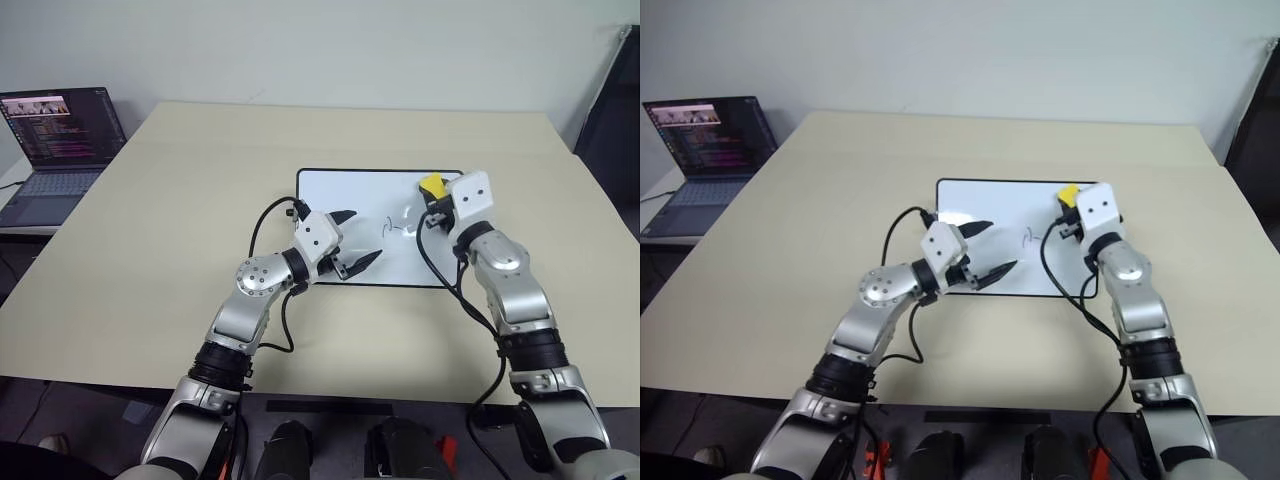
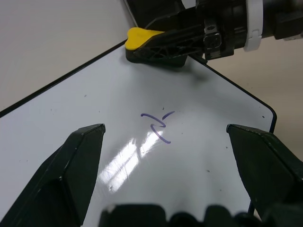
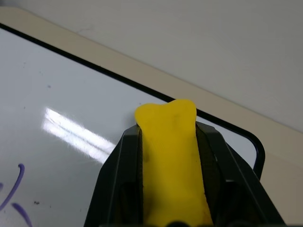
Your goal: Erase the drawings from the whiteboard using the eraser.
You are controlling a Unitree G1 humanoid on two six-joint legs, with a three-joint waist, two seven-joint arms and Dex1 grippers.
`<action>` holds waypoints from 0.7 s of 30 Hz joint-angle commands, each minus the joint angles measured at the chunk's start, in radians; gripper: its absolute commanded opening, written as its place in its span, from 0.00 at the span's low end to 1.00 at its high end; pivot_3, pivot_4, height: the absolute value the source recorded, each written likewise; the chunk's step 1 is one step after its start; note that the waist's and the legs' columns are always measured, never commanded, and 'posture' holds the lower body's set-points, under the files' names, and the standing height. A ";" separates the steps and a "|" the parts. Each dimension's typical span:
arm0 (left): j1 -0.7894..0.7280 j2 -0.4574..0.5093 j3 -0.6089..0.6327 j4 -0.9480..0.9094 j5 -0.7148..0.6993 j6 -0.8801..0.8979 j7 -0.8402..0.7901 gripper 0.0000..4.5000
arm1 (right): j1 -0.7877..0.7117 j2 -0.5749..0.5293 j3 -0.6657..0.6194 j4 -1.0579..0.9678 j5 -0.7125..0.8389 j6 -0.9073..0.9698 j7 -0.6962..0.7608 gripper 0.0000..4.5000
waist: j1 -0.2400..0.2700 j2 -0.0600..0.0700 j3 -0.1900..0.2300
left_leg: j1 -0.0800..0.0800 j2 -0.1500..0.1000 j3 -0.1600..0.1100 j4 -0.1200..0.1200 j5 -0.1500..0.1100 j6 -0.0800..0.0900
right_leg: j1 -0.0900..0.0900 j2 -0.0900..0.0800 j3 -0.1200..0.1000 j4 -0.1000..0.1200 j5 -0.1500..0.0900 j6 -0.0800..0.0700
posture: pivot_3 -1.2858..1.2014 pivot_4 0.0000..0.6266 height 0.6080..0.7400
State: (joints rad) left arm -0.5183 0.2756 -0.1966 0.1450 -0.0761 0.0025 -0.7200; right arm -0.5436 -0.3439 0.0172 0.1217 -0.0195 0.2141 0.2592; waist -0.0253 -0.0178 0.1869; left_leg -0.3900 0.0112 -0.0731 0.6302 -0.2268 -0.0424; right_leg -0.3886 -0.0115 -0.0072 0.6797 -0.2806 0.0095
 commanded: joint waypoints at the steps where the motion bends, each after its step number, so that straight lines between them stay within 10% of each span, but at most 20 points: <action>1: 0.006 0.004 -0.007 -0.060 -0.002 0.011 -0.005 1.00 | 0.079 -0.031 -0.008 -0.011 -0.023 0.095 0.006 0.26 | 0.000 0.000 0.000 | 0.000 0.000 0.000 0.000 0.000 0.000 | 0.000 0.000 0.000 0.000 0.000 0.000 | 0.52 0.24 1.00; 21: 0.007 0.003 -0.005 -0.069 -0.001 0.029 -0.008 1.00 | -0.098 0.038 0.006 0.126 -0.003 0.023 -0.007 0.26 | -0.008 -0.001 -0.001 | 0.008 0.001 0.003 -0.001 0.003 0.004 | 0.004 0.001 0.001 0.000 0.005 0.000 | 0.52 0.24 1.00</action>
State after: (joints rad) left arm -0.4971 0.2790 -0.2035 0.1083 -0.0736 0.0389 -0.7306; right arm -0.6243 -0.3131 0.0195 0.2015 -0.0173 0.2438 0.2534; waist -0.0335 -0.0189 0.1863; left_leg -0.3830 0.0125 -0.0702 0.6290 -0.2238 -0.0384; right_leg -0.3853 -0.0104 -0.0062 0.6792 -0.2762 0.0094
